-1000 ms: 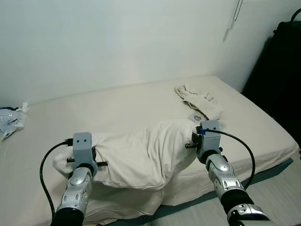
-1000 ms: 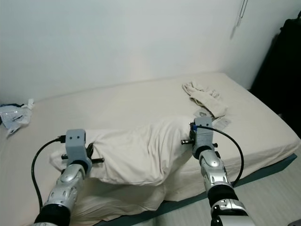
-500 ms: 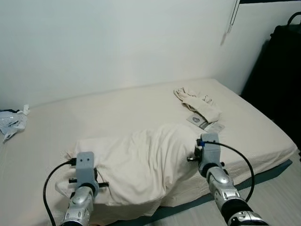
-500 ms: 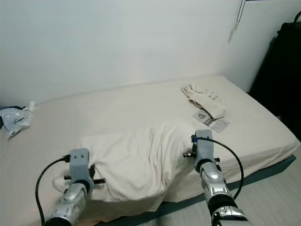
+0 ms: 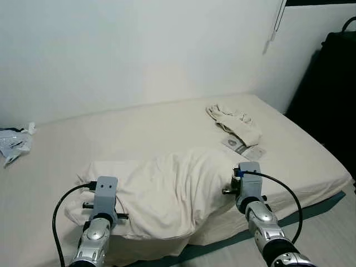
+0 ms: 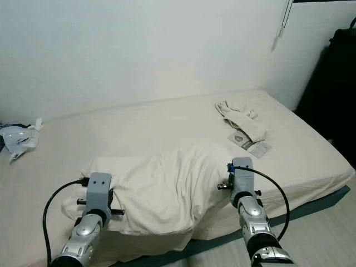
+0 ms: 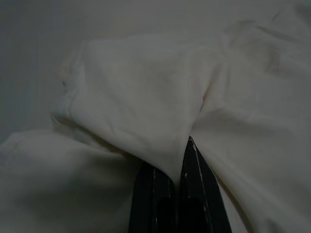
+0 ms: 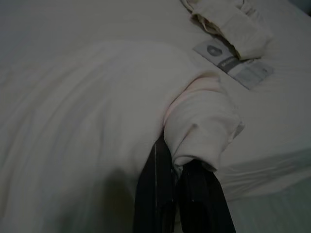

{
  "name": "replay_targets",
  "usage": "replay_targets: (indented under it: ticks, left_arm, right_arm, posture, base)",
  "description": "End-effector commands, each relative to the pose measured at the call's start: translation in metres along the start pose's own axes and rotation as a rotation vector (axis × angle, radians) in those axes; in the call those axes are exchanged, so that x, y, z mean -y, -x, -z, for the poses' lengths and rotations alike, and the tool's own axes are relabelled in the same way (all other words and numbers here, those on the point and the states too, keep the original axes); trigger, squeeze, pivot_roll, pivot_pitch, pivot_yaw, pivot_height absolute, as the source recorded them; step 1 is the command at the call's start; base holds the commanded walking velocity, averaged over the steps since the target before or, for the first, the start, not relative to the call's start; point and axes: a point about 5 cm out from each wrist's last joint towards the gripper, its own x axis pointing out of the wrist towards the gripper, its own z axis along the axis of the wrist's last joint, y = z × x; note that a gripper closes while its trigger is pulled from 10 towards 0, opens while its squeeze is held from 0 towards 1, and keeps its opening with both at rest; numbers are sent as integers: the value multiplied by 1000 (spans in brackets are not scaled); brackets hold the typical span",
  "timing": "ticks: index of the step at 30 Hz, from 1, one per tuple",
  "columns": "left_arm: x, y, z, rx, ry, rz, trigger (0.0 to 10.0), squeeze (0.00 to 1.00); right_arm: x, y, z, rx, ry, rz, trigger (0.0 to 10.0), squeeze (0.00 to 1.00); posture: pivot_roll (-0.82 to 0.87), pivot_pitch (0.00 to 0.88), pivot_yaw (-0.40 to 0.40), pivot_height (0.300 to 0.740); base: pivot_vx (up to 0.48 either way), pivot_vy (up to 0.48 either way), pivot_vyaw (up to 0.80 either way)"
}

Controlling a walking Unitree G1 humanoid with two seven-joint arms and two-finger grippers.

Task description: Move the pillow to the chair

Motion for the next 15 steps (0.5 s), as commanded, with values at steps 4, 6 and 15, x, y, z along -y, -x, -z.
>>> replay_targets:
  ticks: [4,6,15]
  left_arm:
    - [1,-4,-3,-20,12,-3,10000,0]
    - [0,-5,-5,-20,10,-17,10000,0]
    - [-4,-9,-13,6,17,-40,10000,0]
  right_arm:
    - [-9,-1,-1,13,-4,-15,10000,0]
    - [-12,-1,-2,19,-16,-24,10000,0]
    - [-14,-1,-1,20,-23,-27,10000,0]
  posture:
    - [-30,53,-18,740]
    - [-32,55,-13,740]
    - [-27,52,-4,740]
  base:
    - [0,0,0]
    - [0,0,0]
    - [0,-152,0]
